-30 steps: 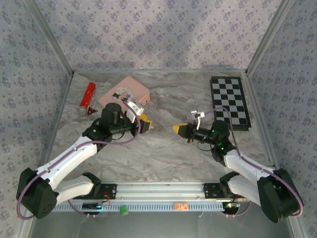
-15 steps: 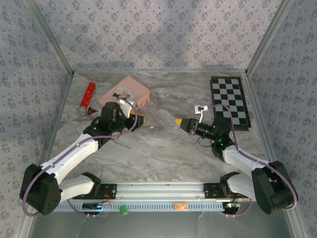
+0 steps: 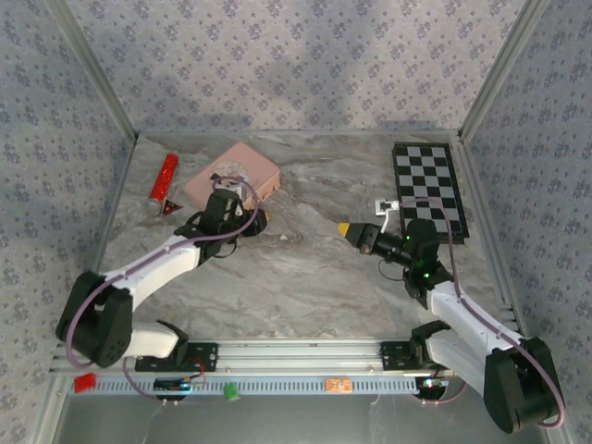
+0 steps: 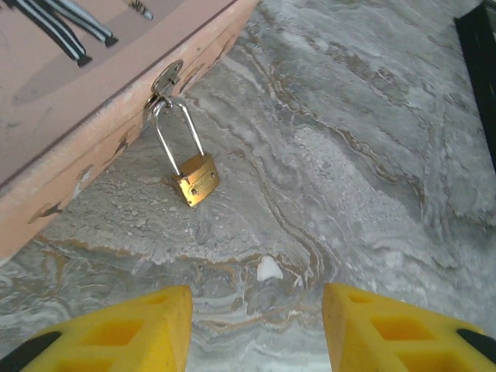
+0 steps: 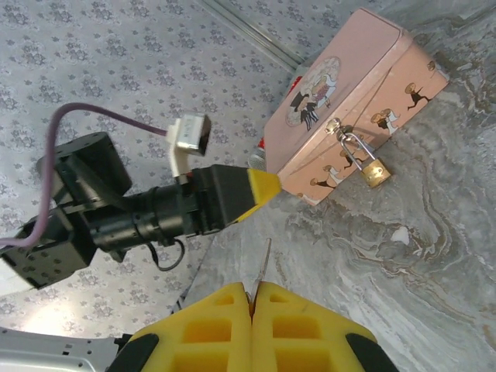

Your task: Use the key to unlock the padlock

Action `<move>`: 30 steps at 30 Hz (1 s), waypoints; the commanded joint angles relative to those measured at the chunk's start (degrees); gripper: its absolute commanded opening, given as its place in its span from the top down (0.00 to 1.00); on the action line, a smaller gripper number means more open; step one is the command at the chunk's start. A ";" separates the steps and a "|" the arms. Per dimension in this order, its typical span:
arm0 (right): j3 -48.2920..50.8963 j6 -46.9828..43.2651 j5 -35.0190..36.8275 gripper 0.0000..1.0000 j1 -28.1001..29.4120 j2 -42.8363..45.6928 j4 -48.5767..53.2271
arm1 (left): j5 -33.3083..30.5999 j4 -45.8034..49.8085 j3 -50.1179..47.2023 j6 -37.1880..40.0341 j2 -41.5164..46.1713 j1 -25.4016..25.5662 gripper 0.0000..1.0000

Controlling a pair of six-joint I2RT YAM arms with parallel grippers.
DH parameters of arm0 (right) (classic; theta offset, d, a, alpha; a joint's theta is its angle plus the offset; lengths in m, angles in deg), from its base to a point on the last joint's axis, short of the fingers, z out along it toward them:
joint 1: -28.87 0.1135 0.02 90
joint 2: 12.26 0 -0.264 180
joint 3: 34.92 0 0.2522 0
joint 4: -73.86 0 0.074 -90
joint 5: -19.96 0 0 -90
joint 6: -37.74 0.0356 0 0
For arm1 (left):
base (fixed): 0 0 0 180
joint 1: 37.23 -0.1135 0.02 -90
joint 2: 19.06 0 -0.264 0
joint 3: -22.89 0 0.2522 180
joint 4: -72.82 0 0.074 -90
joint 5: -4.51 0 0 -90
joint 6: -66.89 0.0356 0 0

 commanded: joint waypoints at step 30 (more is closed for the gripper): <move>3.33 -4.36 1.90 1.00 -2.00 9.10 7.31 | -1.81 -26.29 5.87 3.37 -26.55 -6.03 0.40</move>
